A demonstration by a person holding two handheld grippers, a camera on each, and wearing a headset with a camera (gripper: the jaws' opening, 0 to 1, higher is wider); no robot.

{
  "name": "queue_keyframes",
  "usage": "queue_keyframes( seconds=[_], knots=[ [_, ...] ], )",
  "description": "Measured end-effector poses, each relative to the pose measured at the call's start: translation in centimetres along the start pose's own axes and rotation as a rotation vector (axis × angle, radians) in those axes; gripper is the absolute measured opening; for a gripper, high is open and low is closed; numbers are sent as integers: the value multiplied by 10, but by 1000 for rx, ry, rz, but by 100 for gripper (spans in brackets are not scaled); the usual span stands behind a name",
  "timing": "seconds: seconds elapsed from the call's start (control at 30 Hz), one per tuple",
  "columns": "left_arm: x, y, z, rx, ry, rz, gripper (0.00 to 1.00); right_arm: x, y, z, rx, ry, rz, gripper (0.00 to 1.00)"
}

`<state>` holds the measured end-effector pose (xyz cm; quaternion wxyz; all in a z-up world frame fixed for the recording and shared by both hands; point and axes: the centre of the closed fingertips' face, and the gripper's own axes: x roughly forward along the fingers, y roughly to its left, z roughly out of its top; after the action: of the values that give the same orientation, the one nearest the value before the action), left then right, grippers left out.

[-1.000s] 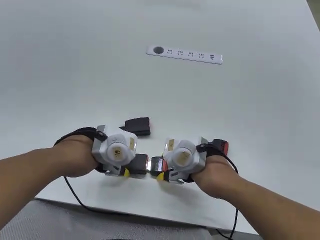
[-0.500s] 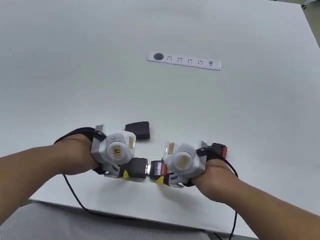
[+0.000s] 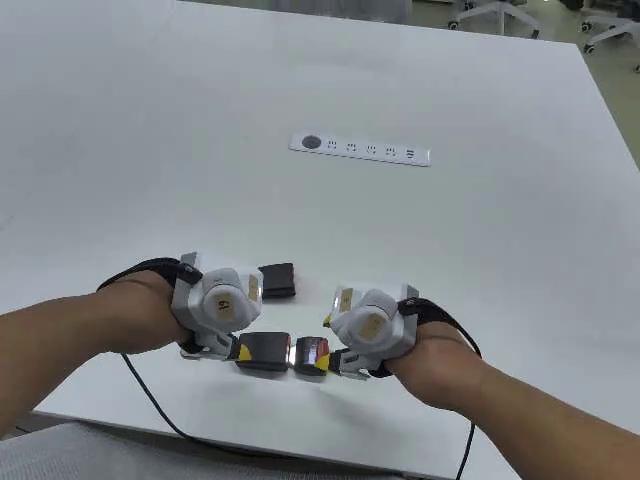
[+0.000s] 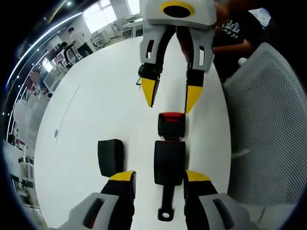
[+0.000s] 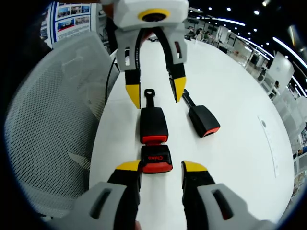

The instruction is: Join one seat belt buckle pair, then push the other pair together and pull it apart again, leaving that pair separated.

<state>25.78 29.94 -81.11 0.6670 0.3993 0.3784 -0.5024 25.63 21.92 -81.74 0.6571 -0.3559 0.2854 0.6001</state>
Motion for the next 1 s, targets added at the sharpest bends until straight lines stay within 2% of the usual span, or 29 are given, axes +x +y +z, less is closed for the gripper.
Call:
queue_keyframes(
  seconds=[0.13,0.3,0.43,0.63,0.77,1.0],
  knots=[
    [-1,-1,2,4,-2,-2,42,-3,-2,-1,-4,-2,-6,33],
    [-1,6,6,16,-5,6,43,-7,-8,-7,-3,4,-10,33],
    [-1,17,7,16,-15,18,44,-12,-22,-19,16,13,-26,34],
    [5,34,3,17,-12,5,46,-20,-45,-39,27,39,-44,34],
    [10,51,0,10,-6,9,47,-26,-57,-54,35,58,-53,34],
    [20,76,-3,-5,-9,14,49,-36,-73,-85,95,81,-68,35]
  ],
)
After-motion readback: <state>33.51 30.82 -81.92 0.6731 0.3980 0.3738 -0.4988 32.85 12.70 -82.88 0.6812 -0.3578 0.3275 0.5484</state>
